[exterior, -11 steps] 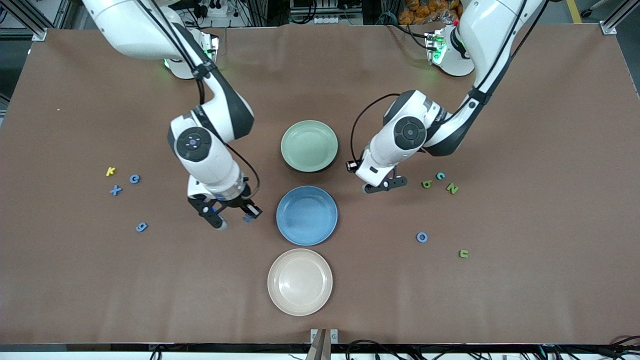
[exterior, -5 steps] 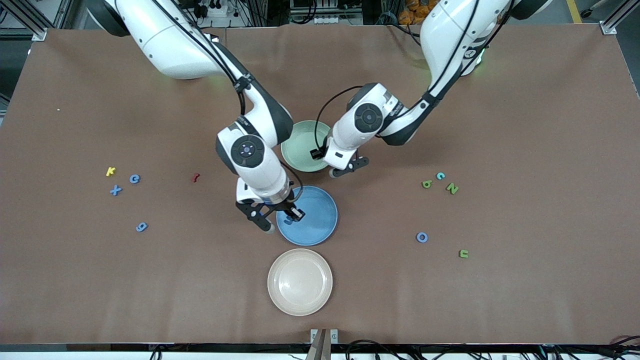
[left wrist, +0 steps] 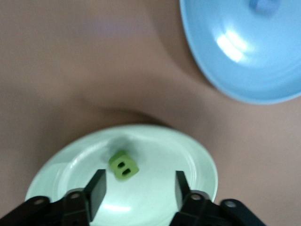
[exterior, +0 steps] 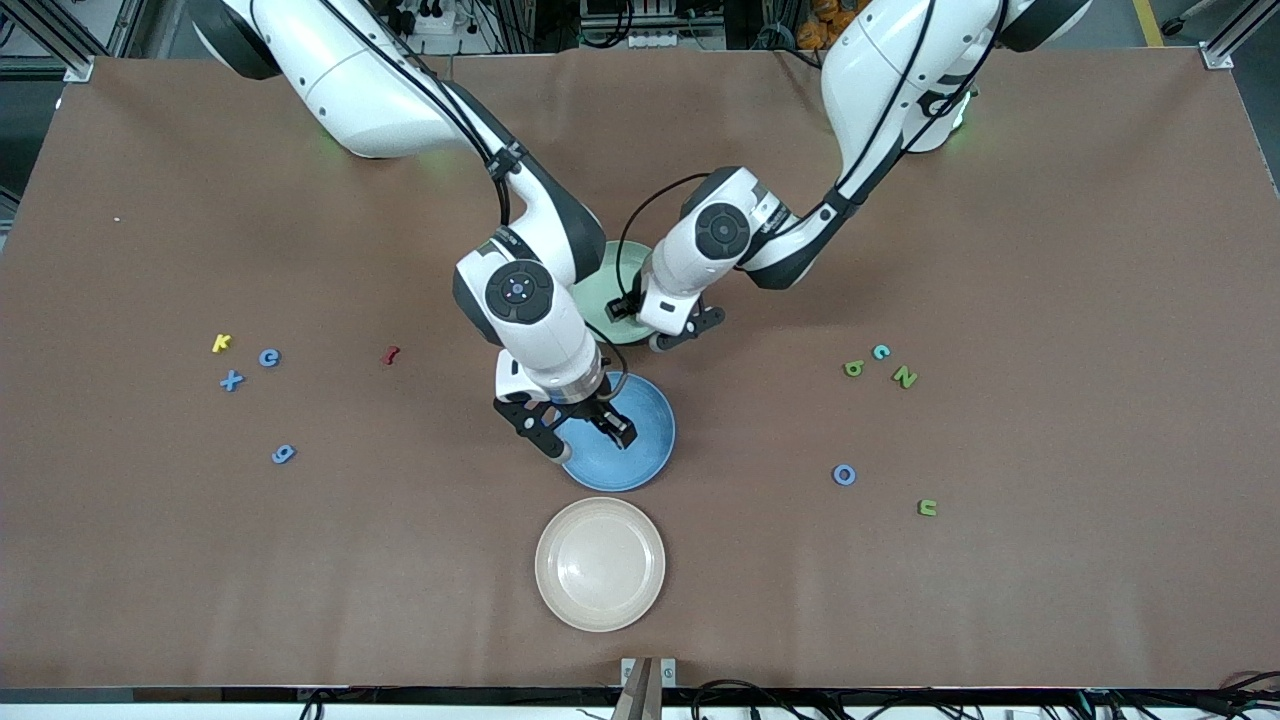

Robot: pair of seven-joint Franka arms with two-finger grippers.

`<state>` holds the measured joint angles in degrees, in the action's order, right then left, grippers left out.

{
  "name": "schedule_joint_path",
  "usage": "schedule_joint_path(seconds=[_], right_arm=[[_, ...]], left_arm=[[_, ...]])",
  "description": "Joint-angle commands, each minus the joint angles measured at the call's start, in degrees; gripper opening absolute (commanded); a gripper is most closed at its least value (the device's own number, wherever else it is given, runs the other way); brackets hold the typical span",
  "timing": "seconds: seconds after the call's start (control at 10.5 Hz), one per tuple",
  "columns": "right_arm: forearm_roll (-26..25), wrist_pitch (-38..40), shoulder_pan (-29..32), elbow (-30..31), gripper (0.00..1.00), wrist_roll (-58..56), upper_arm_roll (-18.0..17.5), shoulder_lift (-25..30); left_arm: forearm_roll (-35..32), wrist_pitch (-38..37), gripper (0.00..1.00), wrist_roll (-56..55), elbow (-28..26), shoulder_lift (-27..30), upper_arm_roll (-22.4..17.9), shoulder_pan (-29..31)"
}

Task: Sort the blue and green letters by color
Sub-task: 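Place the blue E and green B on matching plates with both grippers, then move the right gripper to blue 6 while the left gripper reaches green u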

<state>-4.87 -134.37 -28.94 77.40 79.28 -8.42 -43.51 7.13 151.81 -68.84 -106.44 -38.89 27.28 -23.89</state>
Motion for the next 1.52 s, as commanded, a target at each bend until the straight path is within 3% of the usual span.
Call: schedule_joint_path(seconds=[0.0,0.28,0.66,0.95,1.23,1.42], right_arm=[[-0.67,3.92,1.34,-1.38,1.00,-0.26,1.90,0.27],[0.03,11.74,9.05,-1.38,1.00,-7.01,3.41,2.38],[0.03,12.91,24.51,1.33,1.00,-22.02,2.88,3.52],[0.12,12.82,34.10,6.34,1.00,-31.71,2.97,6.76],[-0.14,11.17,36.59,11.60,1.00,-33.57,3.14,6.95],[-0.14,3.29,37.29,19.06,1.00,-33.67,3.23,8.44]], left_arm=[[-3.68,-4.39,1.00,6.23,-0.26,3.28,-0.65,6.11],[-7.83,-13.27,1.00,21.58,-0.26,6.62,-0.65,15.95],[-13.53,-16.55,1.00,46.28,1.92,6.55,-0.65,30.10],[-18.63,-16.55,1.00,54.41,8.34,2.42,-3.80,31.45],[-22.33,-16.55,1.00,62.40,13.43,-1.27,-7.76,31.10],[-25.22,-16.55,1.00,65.75,18.26,-4.69,-10.31,30.75]])
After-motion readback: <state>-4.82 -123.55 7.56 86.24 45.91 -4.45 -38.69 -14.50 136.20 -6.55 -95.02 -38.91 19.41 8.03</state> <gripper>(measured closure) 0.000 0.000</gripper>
